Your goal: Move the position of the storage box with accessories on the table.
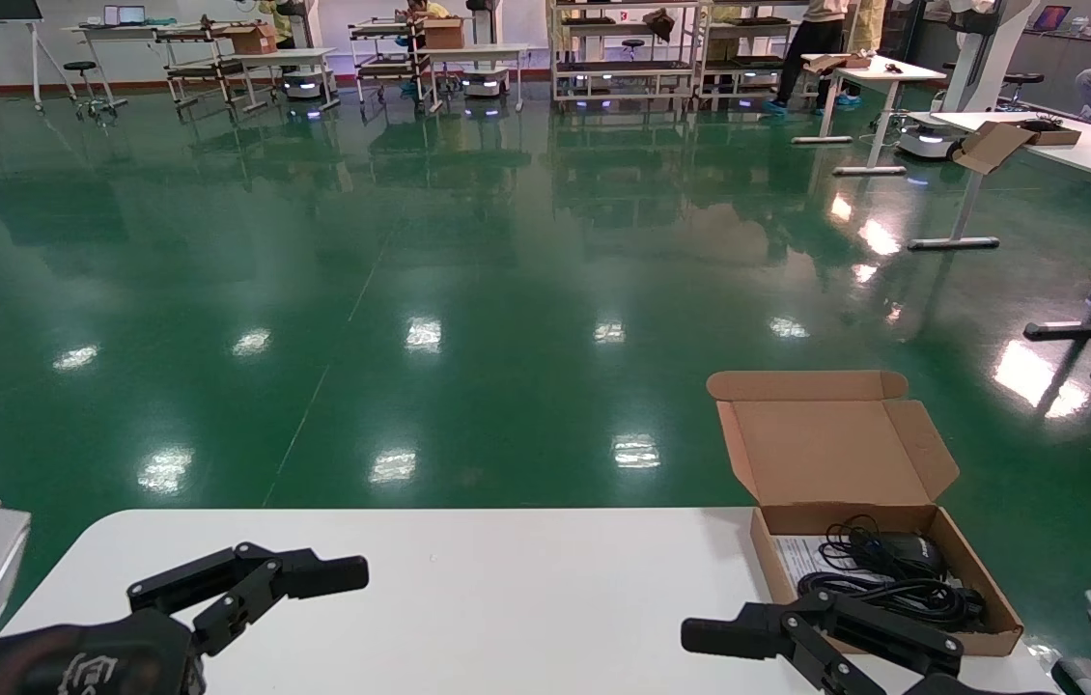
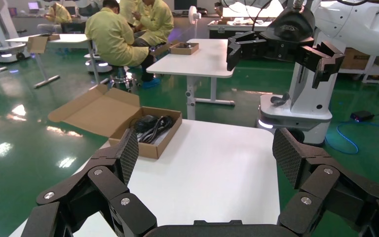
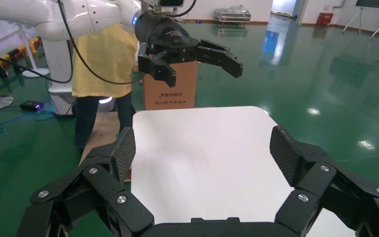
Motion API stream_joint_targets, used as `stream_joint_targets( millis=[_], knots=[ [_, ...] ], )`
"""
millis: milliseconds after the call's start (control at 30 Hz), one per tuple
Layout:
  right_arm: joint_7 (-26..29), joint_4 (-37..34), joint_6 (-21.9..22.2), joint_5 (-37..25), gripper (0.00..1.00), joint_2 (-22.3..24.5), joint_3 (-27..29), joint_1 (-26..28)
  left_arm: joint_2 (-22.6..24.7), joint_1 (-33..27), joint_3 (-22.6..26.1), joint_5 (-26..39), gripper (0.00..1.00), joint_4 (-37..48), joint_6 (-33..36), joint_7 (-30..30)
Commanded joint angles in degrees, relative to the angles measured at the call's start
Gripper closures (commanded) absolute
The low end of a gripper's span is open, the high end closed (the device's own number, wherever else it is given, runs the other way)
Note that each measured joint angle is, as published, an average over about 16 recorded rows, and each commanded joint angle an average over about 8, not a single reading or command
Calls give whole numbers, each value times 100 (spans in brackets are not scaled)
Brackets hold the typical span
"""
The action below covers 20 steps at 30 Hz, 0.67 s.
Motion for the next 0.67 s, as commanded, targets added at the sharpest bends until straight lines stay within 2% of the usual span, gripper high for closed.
stream_joint_targets(
  millis=[33, 667],
  knots=[
    [1, -2, 1, 1, 0, -1, -1, 1, 0, 0, 0, 0, 0, 0, 0, 0],
    [4, -10, 7, 4, 0, -4, -7, 6, 0, 0, 0, 0, 0, 0, 0, 0]
  ],
)
